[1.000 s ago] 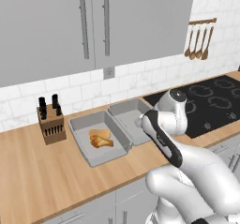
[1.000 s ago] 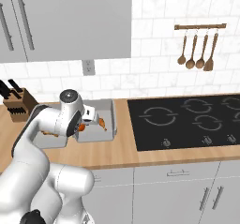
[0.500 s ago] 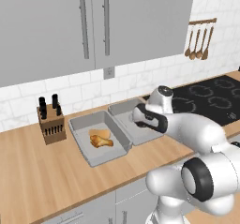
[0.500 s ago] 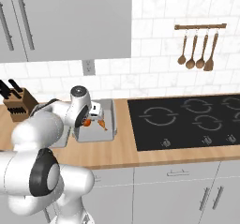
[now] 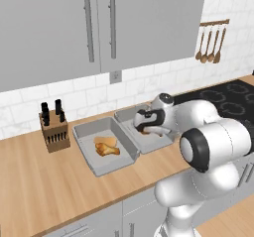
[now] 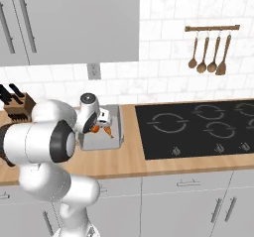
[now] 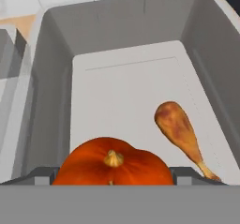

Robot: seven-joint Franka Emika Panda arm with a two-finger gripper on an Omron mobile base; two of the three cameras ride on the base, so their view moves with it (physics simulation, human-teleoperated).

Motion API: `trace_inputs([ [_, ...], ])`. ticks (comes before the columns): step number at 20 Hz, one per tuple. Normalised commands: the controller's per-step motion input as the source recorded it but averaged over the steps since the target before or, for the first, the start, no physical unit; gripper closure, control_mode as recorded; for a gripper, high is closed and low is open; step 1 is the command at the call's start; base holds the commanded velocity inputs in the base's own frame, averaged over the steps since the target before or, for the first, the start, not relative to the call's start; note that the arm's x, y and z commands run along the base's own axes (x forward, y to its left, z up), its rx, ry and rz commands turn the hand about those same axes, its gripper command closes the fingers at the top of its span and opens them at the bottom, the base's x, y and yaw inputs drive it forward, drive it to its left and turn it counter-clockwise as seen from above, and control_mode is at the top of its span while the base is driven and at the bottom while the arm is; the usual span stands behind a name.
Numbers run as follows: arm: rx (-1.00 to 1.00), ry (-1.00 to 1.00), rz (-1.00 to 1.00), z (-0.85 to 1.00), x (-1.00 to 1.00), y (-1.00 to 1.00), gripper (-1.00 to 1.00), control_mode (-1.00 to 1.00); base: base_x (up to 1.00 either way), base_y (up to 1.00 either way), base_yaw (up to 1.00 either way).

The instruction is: Place one squash and one chicken drumstick in each tupperware on the nearby counter, to pack two identical lunches.

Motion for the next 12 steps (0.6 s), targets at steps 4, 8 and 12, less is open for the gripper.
trace_inputs([
  [4,0.00,0.00,0.00,-0.24,0.47,0.01,-1.00,-1.00,0.00,0.00,0.00],
  [8,0.00,0.00,0.00,-0.44,0.56,0.14,-1.00,-1.00,0.00,0.00,0.00],
  [12,0.00,0.00,0.00,0.11,0.13,0.05,-1.00,-1.00,0.00,0.00,0.00],
])
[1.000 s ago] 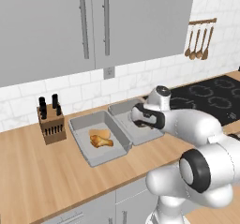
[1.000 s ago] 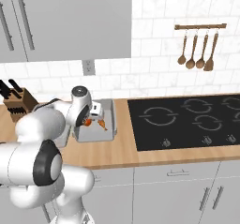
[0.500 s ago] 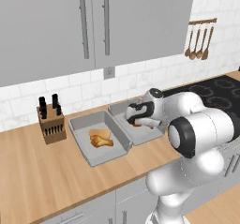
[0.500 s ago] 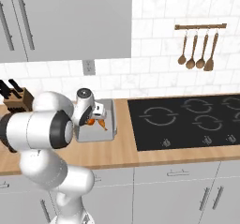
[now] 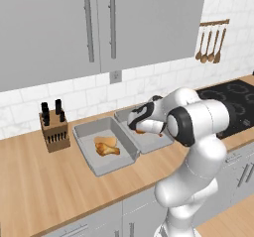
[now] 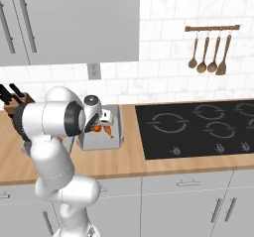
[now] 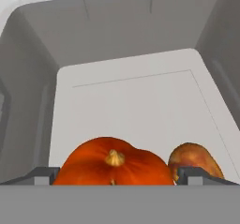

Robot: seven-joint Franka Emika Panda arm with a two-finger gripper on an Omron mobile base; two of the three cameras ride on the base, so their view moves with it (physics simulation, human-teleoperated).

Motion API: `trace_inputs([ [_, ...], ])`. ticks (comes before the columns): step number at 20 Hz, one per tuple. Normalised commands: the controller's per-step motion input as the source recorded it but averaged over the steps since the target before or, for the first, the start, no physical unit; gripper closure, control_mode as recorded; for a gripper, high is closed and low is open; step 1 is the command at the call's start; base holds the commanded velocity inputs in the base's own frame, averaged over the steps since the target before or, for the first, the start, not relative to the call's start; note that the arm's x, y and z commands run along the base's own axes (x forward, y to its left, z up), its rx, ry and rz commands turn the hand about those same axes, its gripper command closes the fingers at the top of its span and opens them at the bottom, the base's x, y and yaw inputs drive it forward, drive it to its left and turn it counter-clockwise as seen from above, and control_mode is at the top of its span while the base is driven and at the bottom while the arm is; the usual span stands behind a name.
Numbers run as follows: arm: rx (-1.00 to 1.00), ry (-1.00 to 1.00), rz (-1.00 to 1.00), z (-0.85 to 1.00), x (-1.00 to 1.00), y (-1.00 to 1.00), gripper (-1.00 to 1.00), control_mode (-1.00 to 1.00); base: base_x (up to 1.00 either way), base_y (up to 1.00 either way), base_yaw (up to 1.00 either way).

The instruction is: Place one squash and one chicken drumstick in each tupperware on the nearby counter, to pack two identical lunches.

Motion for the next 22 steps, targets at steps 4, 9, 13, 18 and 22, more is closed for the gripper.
trace_inputs([
  [4,0.00,0.00,0.00,0.64,-0.03,0.00,-1.00,-1.00,0.00,0.00,0.00],
  [9,-0.01,0.00,0.00,0.04,0.03,0.00,-1.00,-1.00,0.00,0.00,0.00],
  [13,-0.05,-0.02,0.00,-0.57,0.21,0.00,-1.00,-1.00,0.00,0.00,0.00],
  [18,-0.02,-0.13,0.01,-0.42,0.14,-0.01,-1.00,-1.00,0.00,0.00,0.00],
  [22,0.00,-0.19,0.00,0.02,0.00,-0.04,-1.00,-1.00,0.00,0.00,0.00],
])
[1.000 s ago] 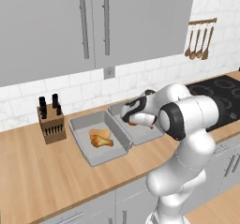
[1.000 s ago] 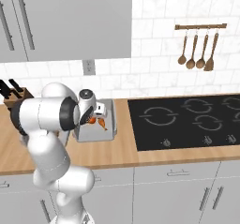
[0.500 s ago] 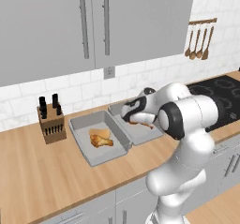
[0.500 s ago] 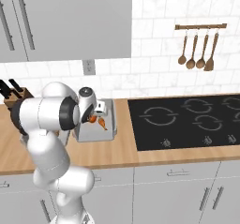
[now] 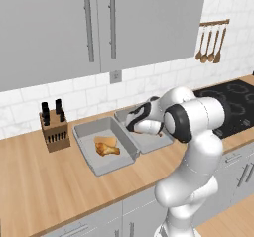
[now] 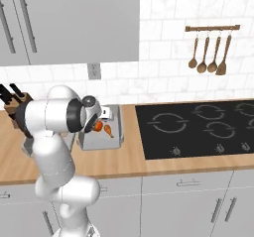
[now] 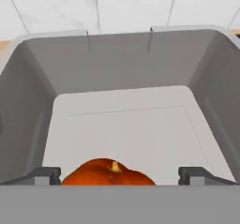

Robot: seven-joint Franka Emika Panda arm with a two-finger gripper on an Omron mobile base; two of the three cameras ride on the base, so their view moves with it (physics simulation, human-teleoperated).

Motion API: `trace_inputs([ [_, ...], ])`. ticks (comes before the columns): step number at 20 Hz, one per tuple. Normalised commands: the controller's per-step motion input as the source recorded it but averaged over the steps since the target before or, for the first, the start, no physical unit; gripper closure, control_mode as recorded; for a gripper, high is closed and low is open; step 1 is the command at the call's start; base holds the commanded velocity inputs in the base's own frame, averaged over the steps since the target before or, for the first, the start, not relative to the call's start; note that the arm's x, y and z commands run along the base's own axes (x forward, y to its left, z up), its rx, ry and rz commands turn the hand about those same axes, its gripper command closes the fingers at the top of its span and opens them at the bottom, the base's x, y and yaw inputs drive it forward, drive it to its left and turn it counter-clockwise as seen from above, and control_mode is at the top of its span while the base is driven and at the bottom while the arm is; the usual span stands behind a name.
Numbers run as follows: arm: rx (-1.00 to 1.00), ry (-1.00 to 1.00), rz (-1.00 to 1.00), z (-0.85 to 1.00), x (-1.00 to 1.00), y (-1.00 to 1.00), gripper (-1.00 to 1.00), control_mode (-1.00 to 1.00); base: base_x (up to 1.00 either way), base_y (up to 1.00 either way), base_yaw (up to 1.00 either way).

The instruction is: Place one squash and one chicken drumstick in each tupperware on the nearby counter, to pack two identical lunches.

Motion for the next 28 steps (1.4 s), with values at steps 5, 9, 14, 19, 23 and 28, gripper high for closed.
trace_inputs([
  [5,0.00,-0.12,0.00,0.81,-0.61,-0.25,-1.00,-1.00,0.00,0.00,0.00],
  [9,0.00,-0.12,0.00,0.93,-0.83,-0.37,-1.00,-1.00,0.00,0.00,0.00],
  [14,0.00,-0.11,0.00,0.83,-0.82,-0.47,-1.00,-1.00,0.00,0.00,0.00],
  [19,0.05,-0.09,0.00,0.80,-0.57,-0.55,-1.00,-1.00,0.00,0.00,0.00],
  [23,0.02,-0.04,0.00,0.23,-0.17,-0.21,-1.00,-1.00,0.00,0.00,0.00],
  [28,0.01,-0.02,0.00,0.00,-0.21,-0.42,-1.00,-1.00,0.00,0.00,0.00],
])
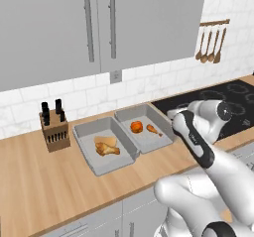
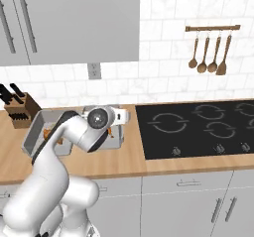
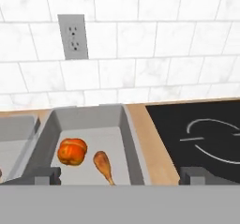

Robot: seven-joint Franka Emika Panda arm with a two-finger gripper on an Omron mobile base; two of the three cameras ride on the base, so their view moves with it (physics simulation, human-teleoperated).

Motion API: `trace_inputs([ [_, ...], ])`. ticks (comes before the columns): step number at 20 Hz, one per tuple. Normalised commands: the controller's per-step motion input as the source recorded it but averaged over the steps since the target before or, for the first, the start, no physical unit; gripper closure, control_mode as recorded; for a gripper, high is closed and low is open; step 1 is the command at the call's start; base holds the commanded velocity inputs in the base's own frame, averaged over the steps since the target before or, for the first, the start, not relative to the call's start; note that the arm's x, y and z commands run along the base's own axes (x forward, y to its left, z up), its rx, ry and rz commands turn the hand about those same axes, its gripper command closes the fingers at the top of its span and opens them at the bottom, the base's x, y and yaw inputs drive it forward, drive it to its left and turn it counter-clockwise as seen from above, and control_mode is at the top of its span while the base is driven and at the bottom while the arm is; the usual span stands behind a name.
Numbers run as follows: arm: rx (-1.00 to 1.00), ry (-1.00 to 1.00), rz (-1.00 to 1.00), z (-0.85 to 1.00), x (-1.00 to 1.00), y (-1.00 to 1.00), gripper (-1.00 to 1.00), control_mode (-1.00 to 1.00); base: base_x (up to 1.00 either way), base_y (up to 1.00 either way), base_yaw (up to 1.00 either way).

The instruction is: Place one squash and one chicken drumstick in each tupperware on the nearby counter, to pack two identical lunches.

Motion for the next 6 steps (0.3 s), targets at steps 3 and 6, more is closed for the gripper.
trace_inputs([
  [3,0.00,-0.04,0.00,0.00,-0.29,-0.51,-1.00,-1.00,0.00,0.00,0.00],
  [6,0.01,-0.02,0.00,0.00,-0.16,-0.52,-1.00,-1.00,0.00,0.00,0.00],
])
